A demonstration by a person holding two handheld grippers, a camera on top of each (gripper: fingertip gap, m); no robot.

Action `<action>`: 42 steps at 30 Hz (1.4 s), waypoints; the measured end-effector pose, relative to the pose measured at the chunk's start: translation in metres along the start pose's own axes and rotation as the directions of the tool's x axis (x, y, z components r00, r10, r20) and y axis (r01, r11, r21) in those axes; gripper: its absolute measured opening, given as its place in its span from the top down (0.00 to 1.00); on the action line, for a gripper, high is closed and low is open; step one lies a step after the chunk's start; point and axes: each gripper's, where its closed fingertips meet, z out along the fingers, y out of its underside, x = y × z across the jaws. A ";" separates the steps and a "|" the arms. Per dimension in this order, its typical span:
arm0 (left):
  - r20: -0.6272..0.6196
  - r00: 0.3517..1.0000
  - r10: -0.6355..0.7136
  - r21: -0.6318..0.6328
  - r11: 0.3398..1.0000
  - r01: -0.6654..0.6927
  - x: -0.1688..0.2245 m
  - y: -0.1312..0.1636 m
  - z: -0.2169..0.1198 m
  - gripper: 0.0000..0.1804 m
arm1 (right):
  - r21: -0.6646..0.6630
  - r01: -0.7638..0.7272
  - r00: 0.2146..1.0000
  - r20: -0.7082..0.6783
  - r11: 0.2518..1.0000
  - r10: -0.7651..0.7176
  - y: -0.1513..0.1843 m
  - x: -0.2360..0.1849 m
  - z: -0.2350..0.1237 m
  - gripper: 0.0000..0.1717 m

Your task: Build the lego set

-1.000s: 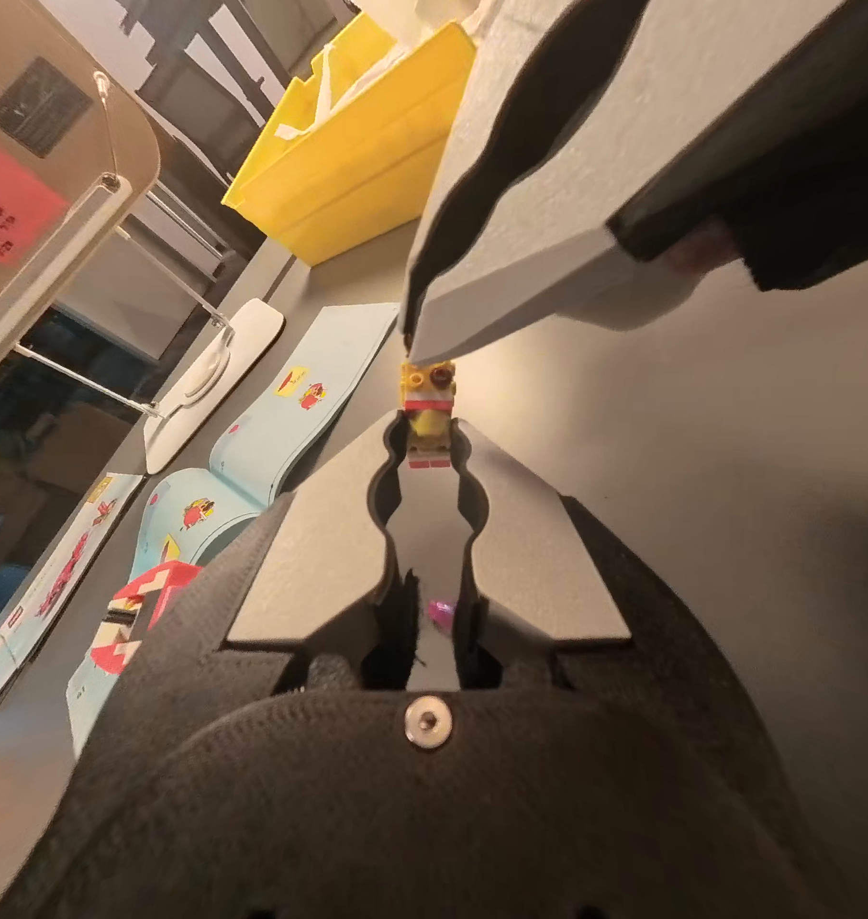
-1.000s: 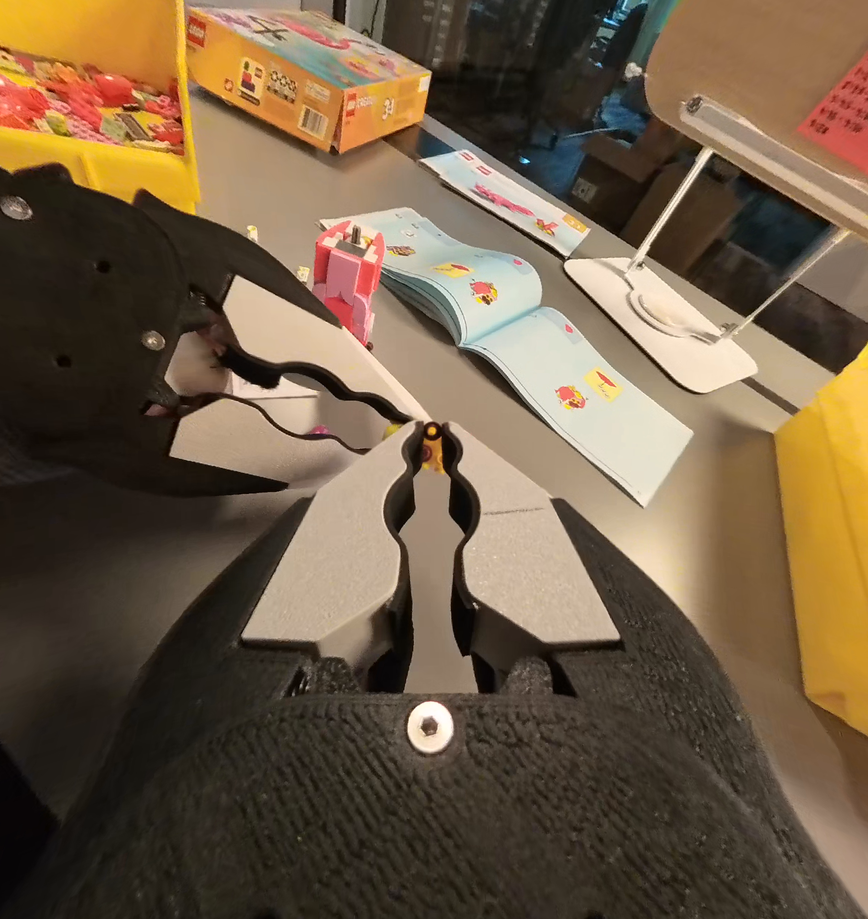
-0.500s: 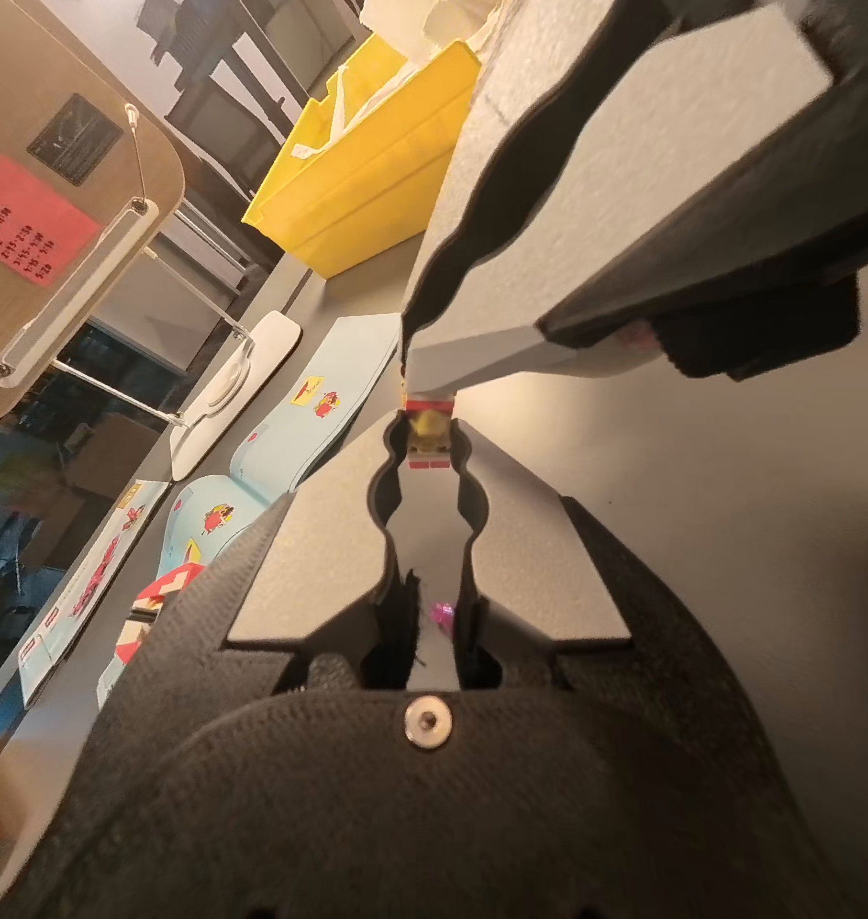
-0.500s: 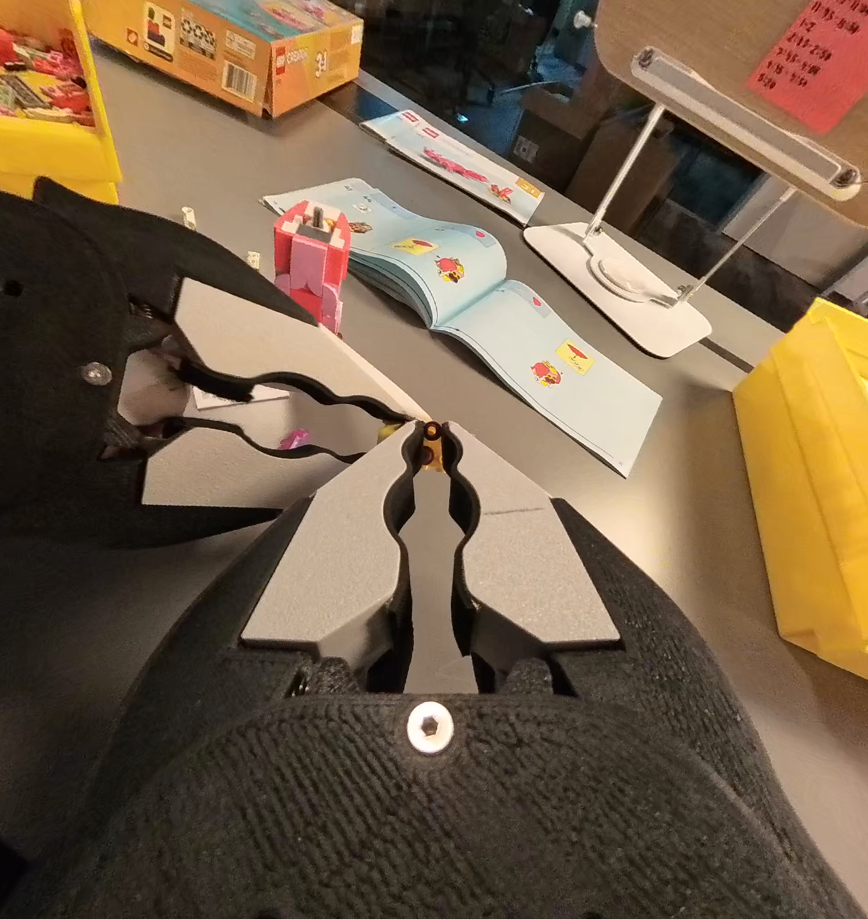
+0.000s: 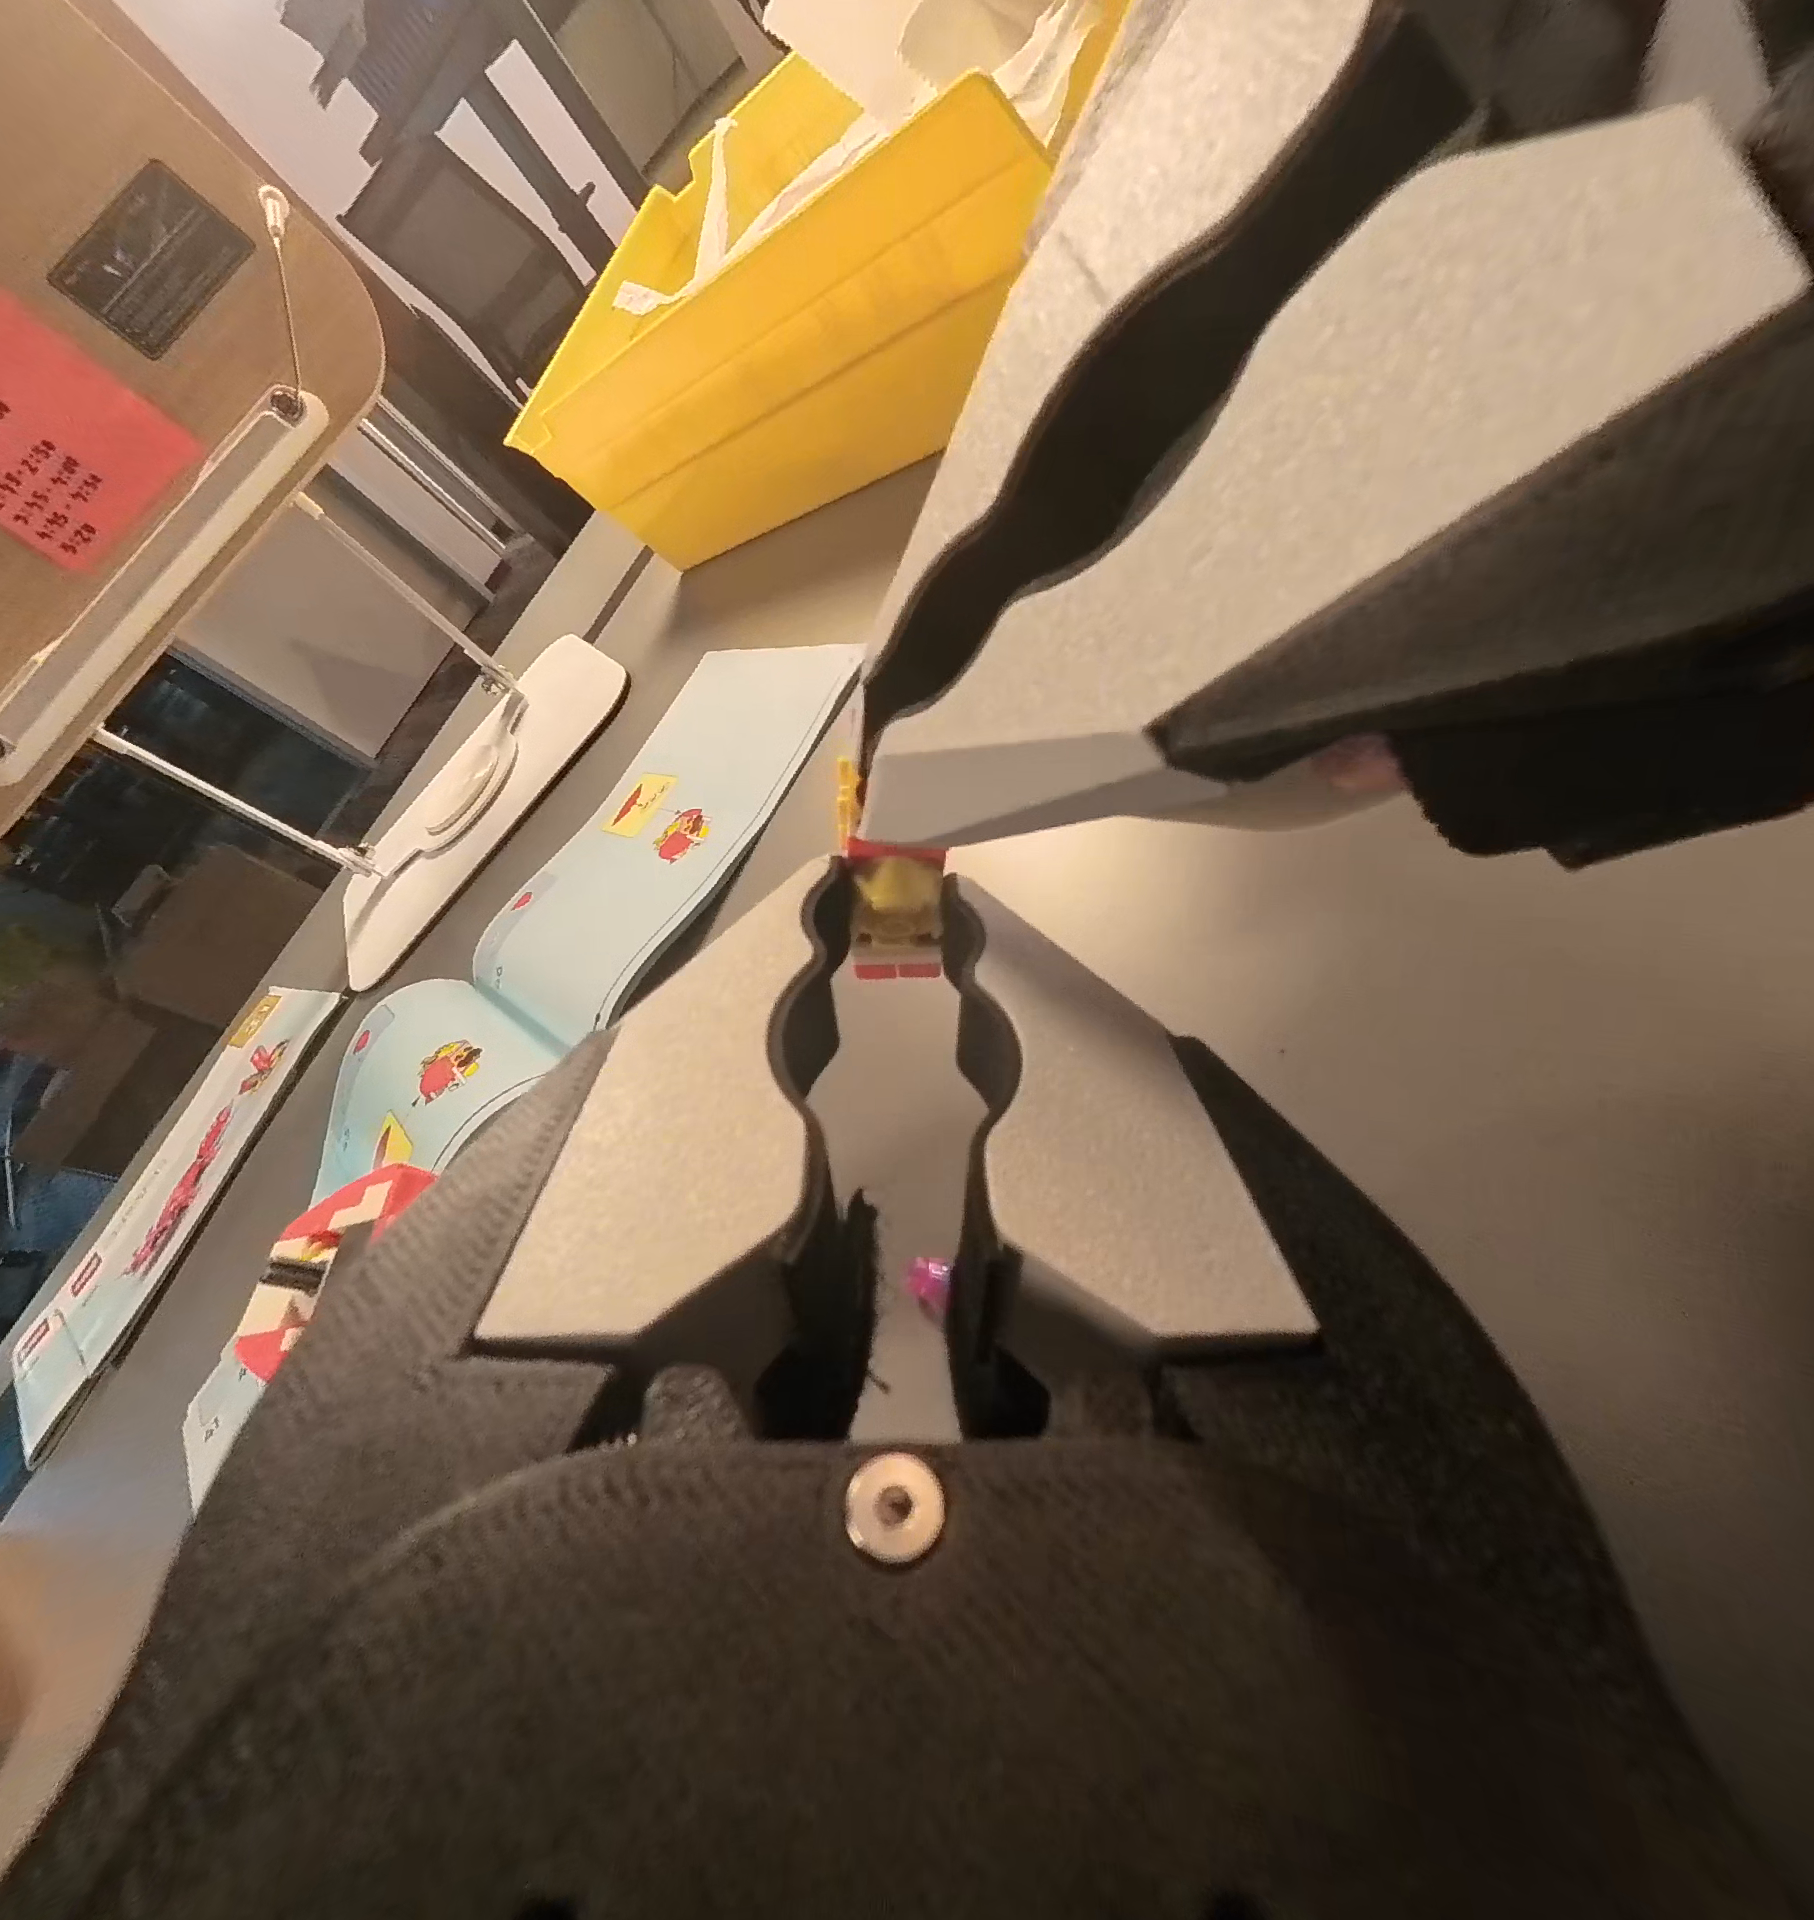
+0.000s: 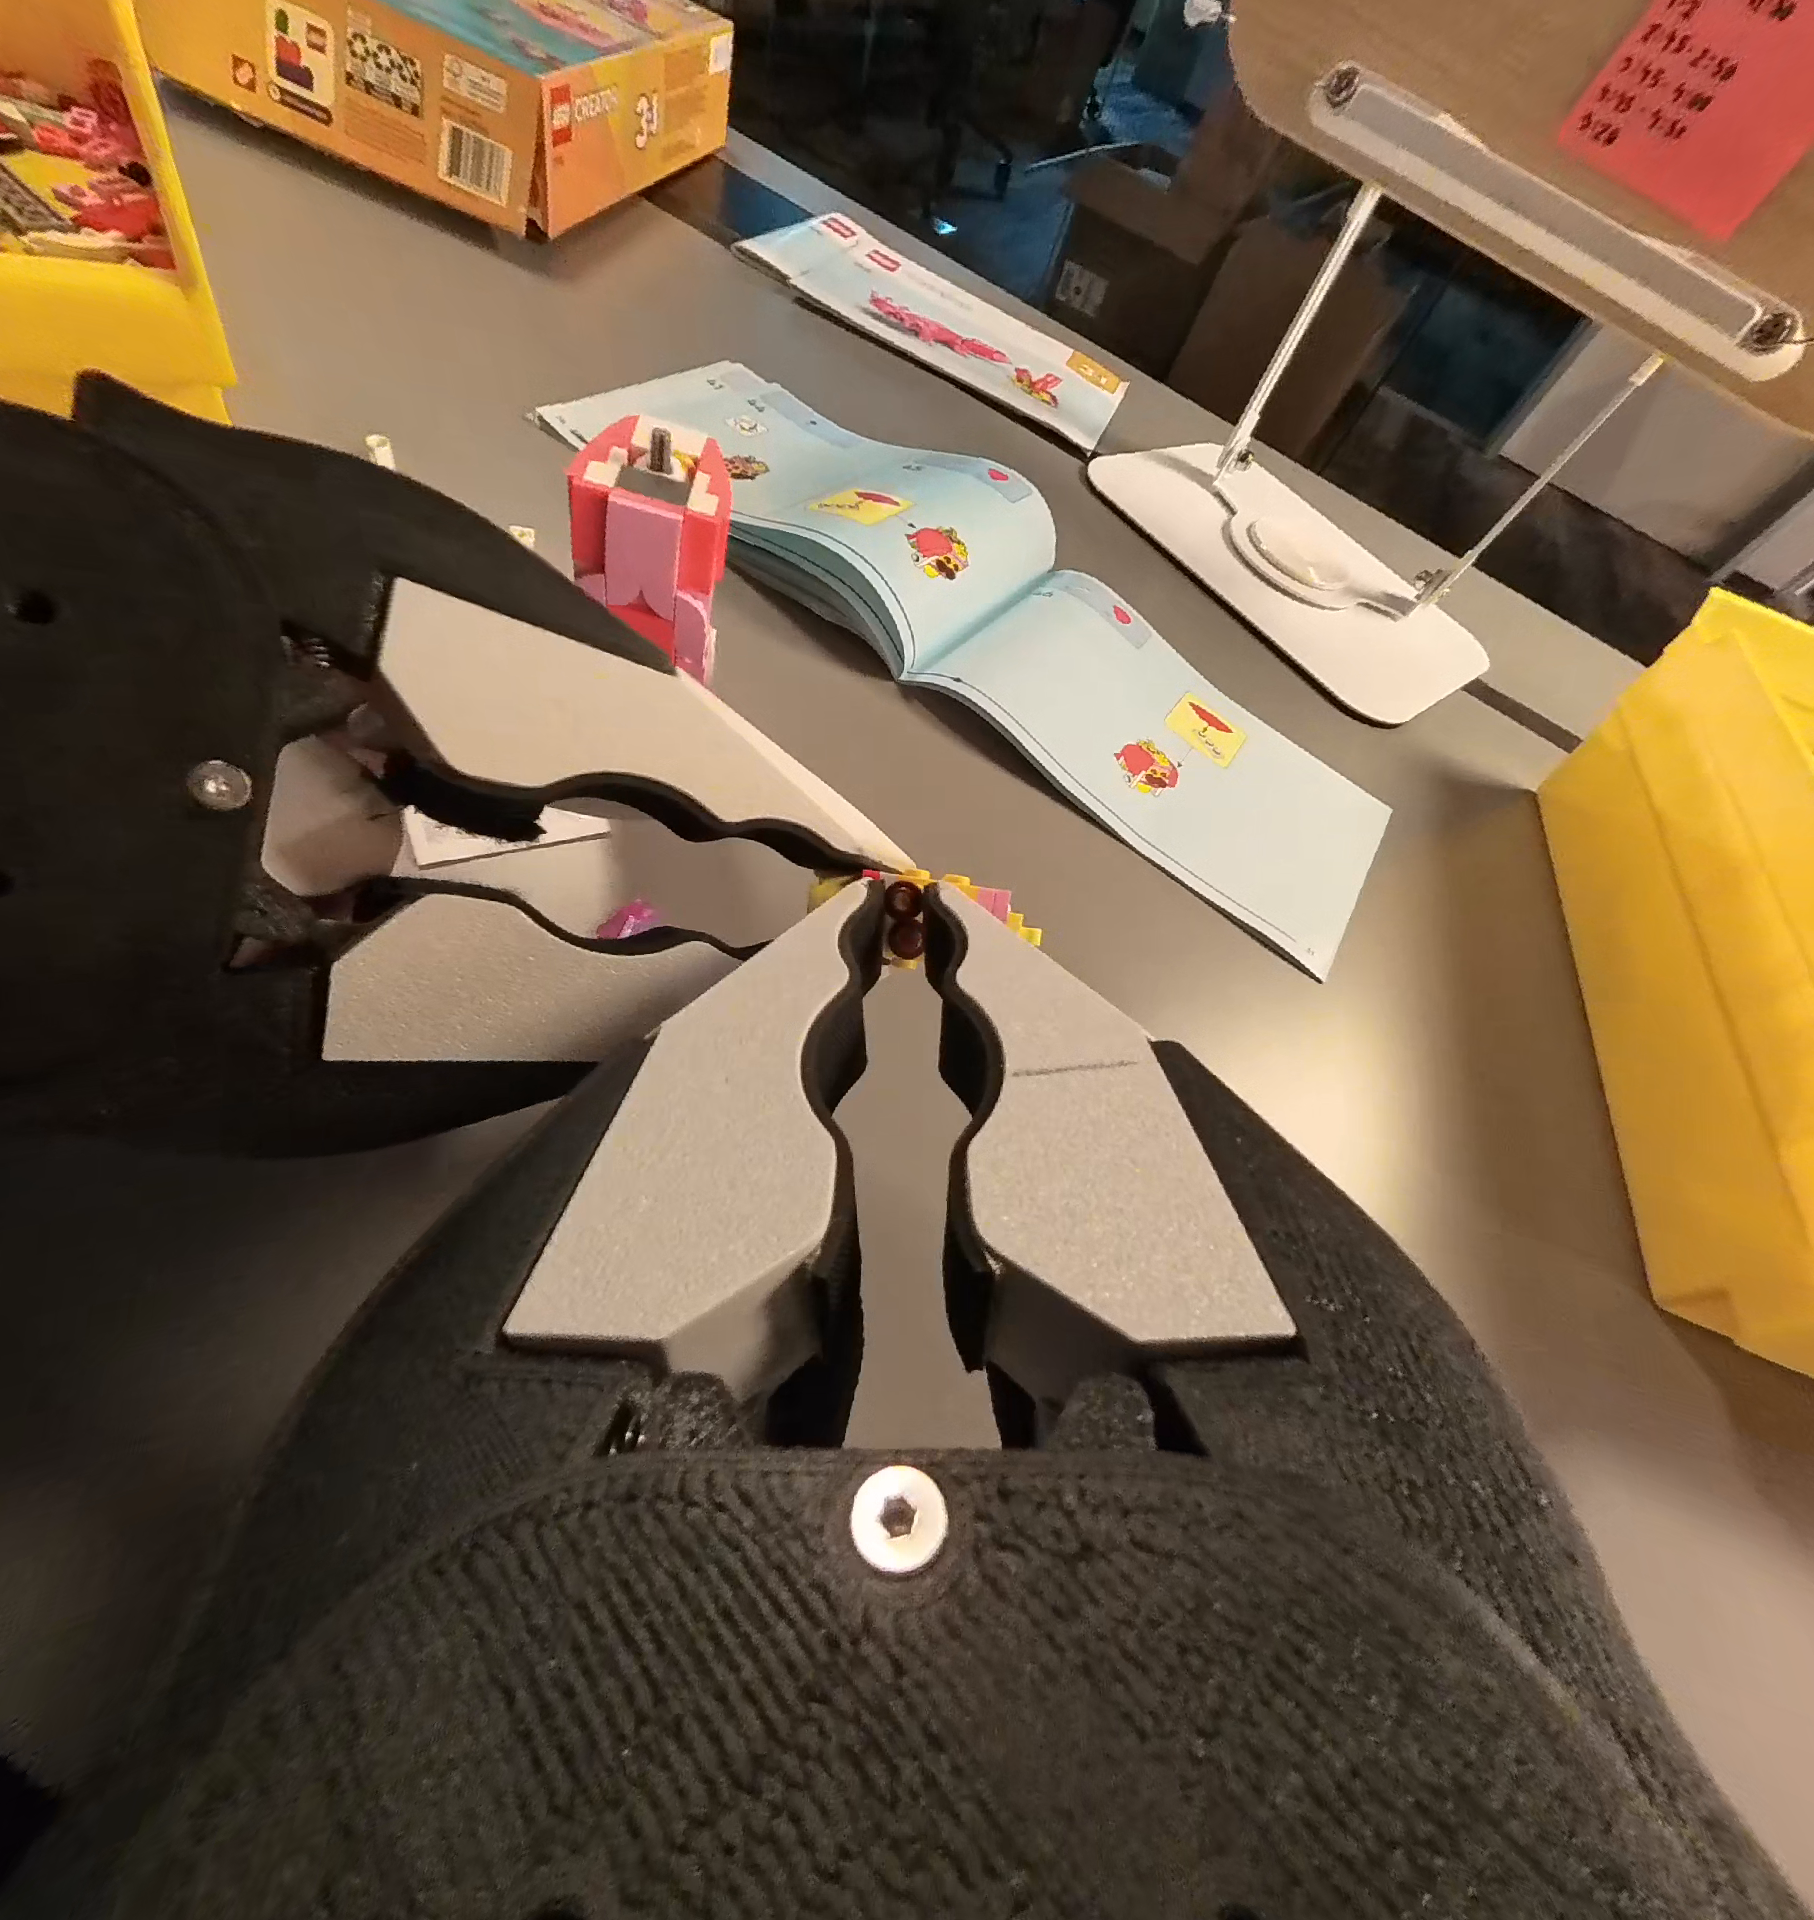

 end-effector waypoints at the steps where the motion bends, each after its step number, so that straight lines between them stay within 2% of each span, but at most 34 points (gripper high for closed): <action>1: -0.001 1.000 -0.002 -0.001 1.000 0.002 0.000 0.000 0.000 0.92 | 0.002 0.001 1.000 -0.004 1.000 -0.001 0.000 0.000 0.000 0.97; 23: -0.037 0.999 -0.026 -0.032 0.999 0.025 0.004 0.007 0.004 0.92 | -0.005 -0.083 0.997 0.012 0.997 0.083 0.006 0.002 0.005 0.96; 42: -0.063 0.996 -0.060 -0.048 0.997 0.057 0.007 0.010 0.006 0.92 | 0.002 -0.093 0.995 0.027 0.996 0.093 0.006 -0.001 0.008 0.96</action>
